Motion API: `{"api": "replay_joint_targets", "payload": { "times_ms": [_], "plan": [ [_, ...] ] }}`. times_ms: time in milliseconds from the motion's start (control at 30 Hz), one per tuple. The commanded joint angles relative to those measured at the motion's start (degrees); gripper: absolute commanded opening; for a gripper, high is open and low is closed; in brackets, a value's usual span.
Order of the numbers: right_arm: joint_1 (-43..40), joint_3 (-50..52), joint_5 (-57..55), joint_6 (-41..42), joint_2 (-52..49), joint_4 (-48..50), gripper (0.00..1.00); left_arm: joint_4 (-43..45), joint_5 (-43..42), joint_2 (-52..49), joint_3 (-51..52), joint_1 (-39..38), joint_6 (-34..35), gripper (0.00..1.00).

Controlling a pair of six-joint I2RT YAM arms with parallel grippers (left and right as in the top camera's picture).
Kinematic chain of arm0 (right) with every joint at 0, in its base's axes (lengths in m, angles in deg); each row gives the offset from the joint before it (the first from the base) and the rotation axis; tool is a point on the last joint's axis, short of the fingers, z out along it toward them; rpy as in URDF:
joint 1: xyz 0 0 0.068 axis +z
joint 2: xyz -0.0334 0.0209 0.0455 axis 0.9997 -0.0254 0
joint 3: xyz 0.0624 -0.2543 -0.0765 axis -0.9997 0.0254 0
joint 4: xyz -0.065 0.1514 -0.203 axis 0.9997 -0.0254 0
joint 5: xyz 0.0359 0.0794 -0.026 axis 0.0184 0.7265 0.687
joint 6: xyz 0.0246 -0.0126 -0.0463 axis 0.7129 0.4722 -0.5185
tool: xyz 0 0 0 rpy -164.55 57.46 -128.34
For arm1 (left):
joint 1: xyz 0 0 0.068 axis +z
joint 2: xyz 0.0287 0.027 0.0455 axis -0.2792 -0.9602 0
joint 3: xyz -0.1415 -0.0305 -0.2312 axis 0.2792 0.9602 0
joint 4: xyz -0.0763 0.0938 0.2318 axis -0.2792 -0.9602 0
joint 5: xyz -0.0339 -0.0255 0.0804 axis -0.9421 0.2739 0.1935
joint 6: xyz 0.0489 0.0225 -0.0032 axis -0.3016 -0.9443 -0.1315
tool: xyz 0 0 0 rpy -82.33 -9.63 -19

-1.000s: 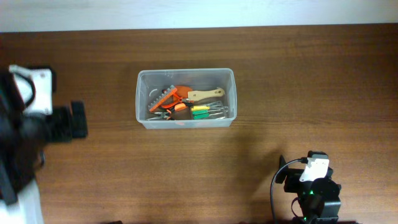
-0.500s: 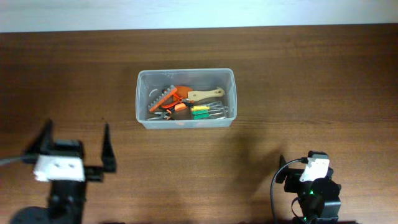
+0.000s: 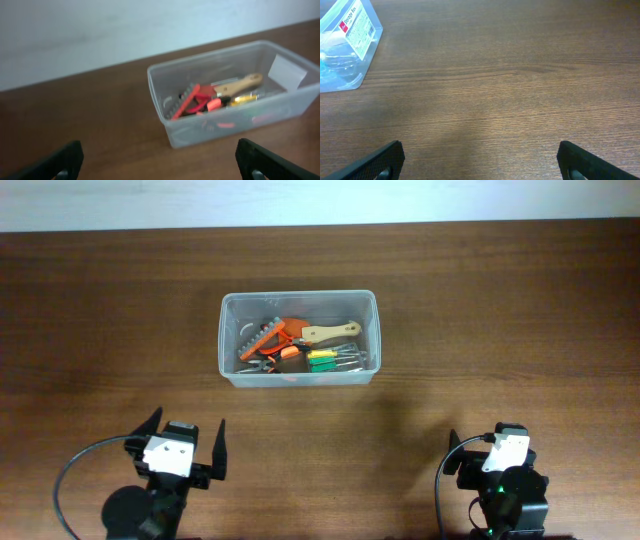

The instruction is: Pack container

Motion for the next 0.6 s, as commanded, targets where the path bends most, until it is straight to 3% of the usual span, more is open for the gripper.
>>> {"api": "replay_joint_targets", "payload": {
  "times_ms": [0,267,567],
  "plan": [
    [-0.3,0.4,-0.7,0.3,0.6,0.1,0.98,0.2,-1.0,2.5,3.9,-0.3,-0.7,0.99],
    [-0.3,0.4,-0.7,0.3,0.6,0.1,0.98,0.2,-1.0,6.9,11.5,-0.3,-0.7,0.99],
    [-0.3,0.4,-0.7,0.3,0.6,0.1,0.98,0.3,-1.0,6.9,13.2,-0.3,-0.7,0.99]
  ]
}}
